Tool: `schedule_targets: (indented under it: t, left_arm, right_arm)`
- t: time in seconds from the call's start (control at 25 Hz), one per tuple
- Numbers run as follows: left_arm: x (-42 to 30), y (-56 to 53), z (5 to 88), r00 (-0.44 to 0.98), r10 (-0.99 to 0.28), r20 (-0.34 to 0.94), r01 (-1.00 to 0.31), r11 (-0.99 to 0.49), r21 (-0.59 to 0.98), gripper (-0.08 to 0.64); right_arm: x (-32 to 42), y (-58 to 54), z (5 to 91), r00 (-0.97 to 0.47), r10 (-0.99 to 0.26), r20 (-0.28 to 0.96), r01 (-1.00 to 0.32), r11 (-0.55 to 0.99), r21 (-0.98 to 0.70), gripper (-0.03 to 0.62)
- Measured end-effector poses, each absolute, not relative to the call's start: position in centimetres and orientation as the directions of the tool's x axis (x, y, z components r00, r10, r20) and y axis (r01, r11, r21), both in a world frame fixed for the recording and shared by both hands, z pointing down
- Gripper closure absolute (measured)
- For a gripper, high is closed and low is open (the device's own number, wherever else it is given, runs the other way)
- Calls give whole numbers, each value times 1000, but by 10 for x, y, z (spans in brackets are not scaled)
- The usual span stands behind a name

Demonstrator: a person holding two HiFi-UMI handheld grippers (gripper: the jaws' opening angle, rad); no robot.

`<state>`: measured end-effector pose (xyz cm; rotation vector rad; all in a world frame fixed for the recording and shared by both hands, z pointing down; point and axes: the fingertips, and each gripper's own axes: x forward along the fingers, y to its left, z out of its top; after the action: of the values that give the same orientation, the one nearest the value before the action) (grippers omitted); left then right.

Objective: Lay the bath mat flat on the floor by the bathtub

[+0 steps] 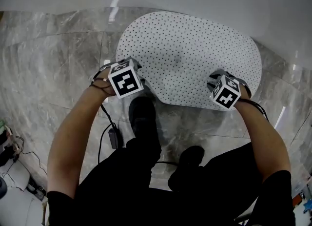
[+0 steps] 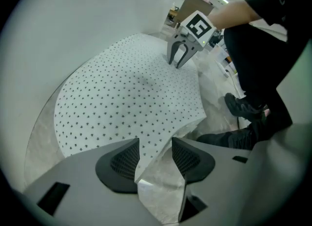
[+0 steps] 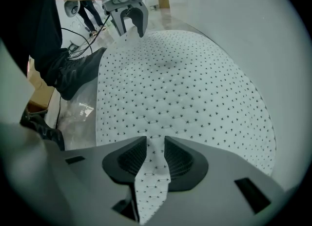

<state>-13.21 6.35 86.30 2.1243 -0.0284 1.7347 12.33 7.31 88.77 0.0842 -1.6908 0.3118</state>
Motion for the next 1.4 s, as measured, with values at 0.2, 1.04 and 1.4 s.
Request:
schedule_targets:
  t: [0.2, 1.04, 1.4]
  left_arm:
    - [-128, 62, 883, 142, 191, 971, -229, -948, 220, 342]
    - [-119, 22, 862, 240, 143, 960, -341, -913, 221, 402]
    - [-115, 40, 889, 162, 234, 959, -299, -914, 273, 425]
  right_arm:
    - [123, 73, 889, -152, 94, 984, -235, 964, -129, 466]
    - [122, 67, 892, -102, 130, 986, -232, 961, -150, 508]
    - [122, 68, 892, -99, 138, 985, -240, 958, -158, 509]
